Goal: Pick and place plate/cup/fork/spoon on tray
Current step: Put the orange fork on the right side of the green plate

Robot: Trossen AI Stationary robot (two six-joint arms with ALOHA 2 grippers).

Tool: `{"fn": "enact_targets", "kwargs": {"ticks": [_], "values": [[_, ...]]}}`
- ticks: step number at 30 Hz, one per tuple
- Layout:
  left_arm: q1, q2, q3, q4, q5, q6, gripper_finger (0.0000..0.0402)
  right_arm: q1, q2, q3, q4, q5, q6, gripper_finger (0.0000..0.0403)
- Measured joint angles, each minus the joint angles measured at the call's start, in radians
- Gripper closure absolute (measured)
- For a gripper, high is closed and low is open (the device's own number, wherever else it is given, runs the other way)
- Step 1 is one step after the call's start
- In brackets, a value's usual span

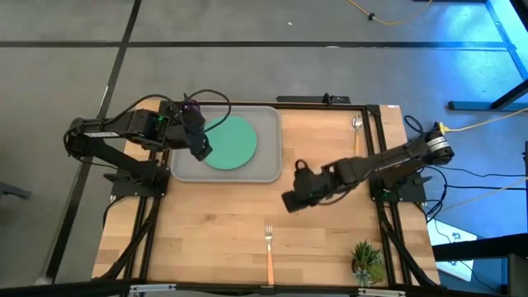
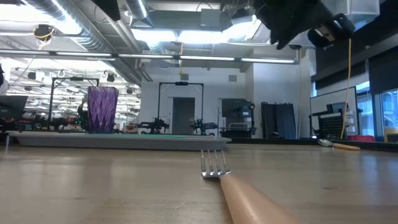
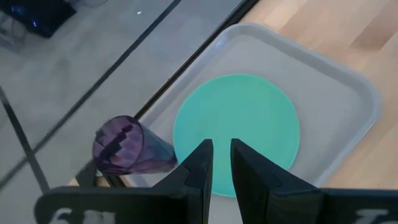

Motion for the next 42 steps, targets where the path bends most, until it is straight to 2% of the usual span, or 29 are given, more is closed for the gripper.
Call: {"fn": "enact_targets", "kwargs": {"ticks": [6,11,16,20,30,42], "values": [[0.000,0.000,0.000,0.000,0.000,0.058,0.0351,0.085,0.063,0.000,0.109,0.001,-0.083,0.0352],[0.000,0.000,0.000,0.000,0.000,0.060,0.0351,0.134,0.125,0.056,0.116,0.110,-0.175,0.0355],[0.000,0.000,0.000,0.000,0.000,0.079,0.0351,0.137,0.188,0.110,0.120,0.114,-0.275,0.0389],[0.000,0.000,0.000,-0.001,0.000,0.129,0.0351,0.112,0.226,0.118,0.160,0.057,-0.310,0.0393],[0.000,0.000,0.000,-0.007,0.001,0.140,0.0351,0.043,0.261,0.118,0.186,-0.112,-0.288,0.0341],[0.000,0.000,0.000,-0.008,0.028,0.141,0.0351,0.038,0.297,0.117,0.211,-0.130,-0.227,0.0337]]}}
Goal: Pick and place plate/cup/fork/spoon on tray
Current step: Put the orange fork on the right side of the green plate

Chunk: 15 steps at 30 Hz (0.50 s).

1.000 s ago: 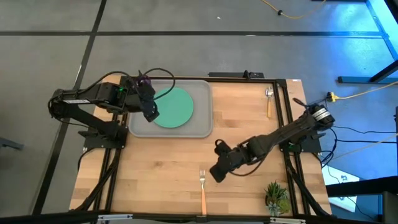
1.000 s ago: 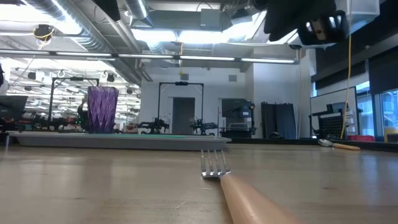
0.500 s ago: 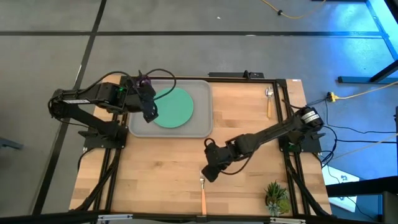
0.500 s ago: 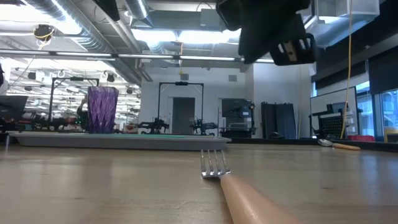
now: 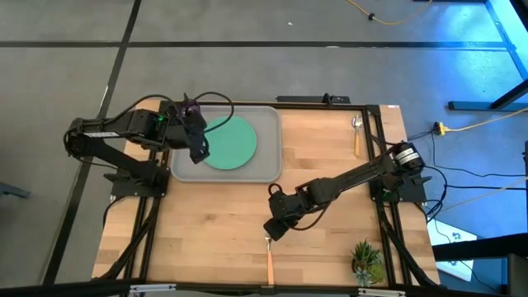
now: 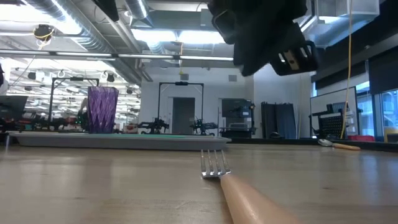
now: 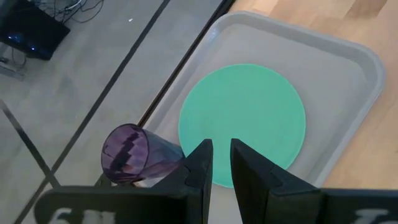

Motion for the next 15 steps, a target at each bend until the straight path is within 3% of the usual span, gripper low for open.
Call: {"fn": "enact_targets", "kwargs": {"ticks": [4,10,15], "values": [[0.000,0.000,0.000,0.000,0.000,0.000,0.0351,0.011,0.006,0.000,0.052,-0.016,0.137,0.0337],[0.000,0.000,0.000,0.000,0.000,0.022,0.0351,0.047,0.006,0.000,0.118,0.041,0.265,0.0344],[0.000,0.000,0.000,0.000,0.000,0.050,0.0351,0.056,0.006,0.000,0.111,0.112,0.242,0.0344]]}}
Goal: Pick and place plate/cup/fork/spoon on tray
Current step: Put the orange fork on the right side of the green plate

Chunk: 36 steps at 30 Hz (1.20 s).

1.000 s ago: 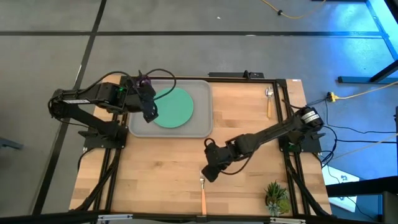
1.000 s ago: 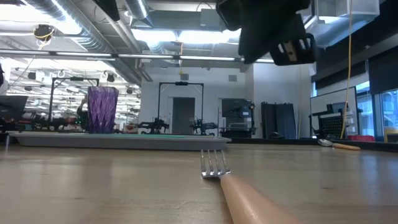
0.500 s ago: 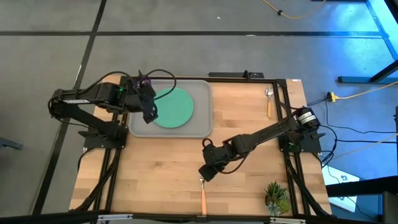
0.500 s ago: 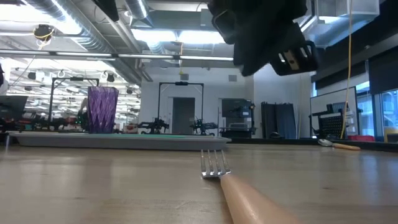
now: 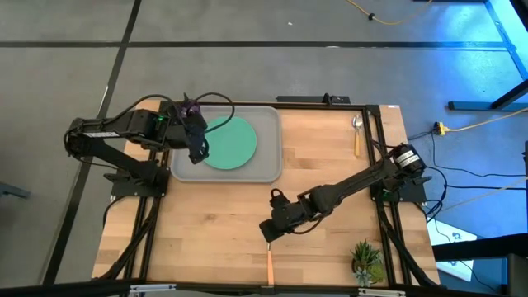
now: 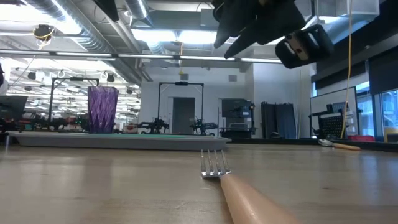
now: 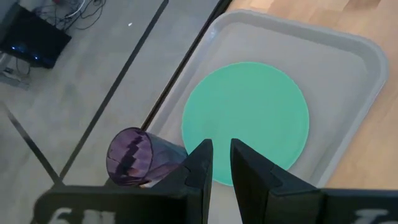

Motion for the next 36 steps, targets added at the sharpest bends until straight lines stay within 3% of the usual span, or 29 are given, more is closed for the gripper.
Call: {"fn": "enact_targets", "kwargs": {"ticks": [12,20,25,36], "values": [[0.000,0.000,0.000,0.000,0.000,0.000,0.0351,-0.096,0.000,-0.003,-0.097,-0.001,-0.025,0.0344],[0.000,0.000,0.000,0.000,0.000,0.000,0.0351,-0.141,0.028,-0.003,-0.108,-0.046,-0.189,0.0344],[0.000,0.000,0.000,0.000,0.003,-0.001,0.0351,-0.153,0.086,-0.003,-0.095,-0.146,-0.302,0.0344],[0.000,0.000,0.000,0.000,0.011,-0.002,0.0351,-0.154,0.146,-0.003,-0.033,-0.194,-0.437,0.0344]]}}
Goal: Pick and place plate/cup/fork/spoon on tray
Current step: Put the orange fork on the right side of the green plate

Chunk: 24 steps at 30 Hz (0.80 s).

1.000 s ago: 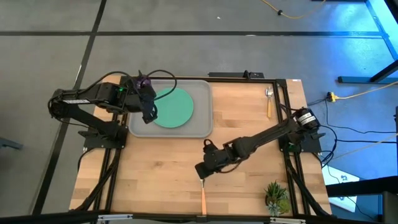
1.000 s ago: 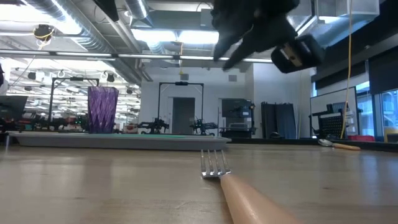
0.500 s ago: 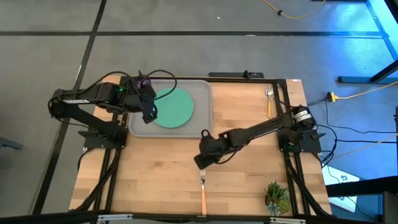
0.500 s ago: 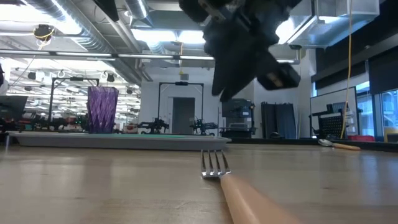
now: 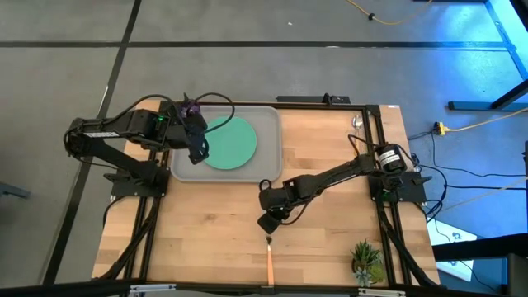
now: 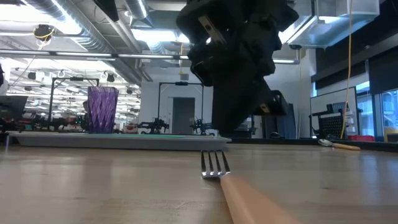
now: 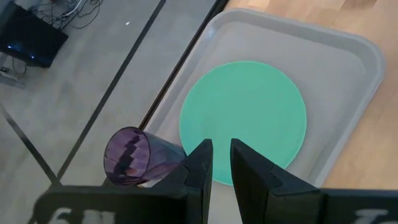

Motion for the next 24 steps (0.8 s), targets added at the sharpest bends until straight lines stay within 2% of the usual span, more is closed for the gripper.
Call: {"fn": "enact_targets", "kwargs": {"ticks": [24], "values": [[0.000,0.000,0.000,0.003,0.000,0.000,0.0351,-0.005,0.084,0.000,0.056,-0.035,-0.029,0.0344]]}}
